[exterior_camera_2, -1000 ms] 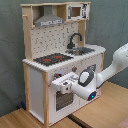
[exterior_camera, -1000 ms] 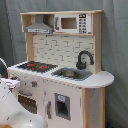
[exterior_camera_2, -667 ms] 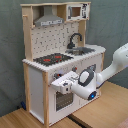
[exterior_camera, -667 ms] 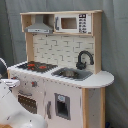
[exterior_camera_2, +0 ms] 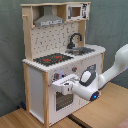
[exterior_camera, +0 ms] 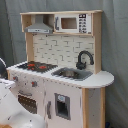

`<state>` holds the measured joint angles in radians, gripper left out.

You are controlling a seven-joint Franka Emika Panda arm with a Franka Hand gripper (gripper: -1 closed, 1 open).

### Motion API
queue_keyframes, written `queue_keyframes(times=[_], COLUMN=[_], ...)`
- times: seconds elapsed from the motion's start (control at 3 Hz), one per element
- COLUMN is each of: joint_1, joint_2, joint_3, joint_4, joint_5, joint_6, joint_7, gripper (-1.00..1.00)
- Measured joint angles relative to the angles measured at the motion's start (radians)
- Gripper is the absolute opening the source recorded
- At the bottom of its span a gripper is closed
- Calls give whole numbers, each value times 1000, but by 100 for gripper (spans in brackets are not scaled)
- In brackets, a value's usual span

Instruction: Play with the kitchen

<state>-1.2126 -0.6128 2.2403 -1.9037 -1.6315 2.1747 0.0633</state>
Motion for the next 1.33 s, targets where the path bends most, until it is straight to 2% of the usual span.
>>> queue_keyframes(times=[0.33,0.67,1.33], joint_1=[44,83,101], joint_2=[18,57,172], joint_3=[0,0,0], joint_4=[-6,-23,-42], joint_5=[73,125,146], joint_6=[-47,-120,-264], joint_7=[17,55,144], gripper=[100,100,100])
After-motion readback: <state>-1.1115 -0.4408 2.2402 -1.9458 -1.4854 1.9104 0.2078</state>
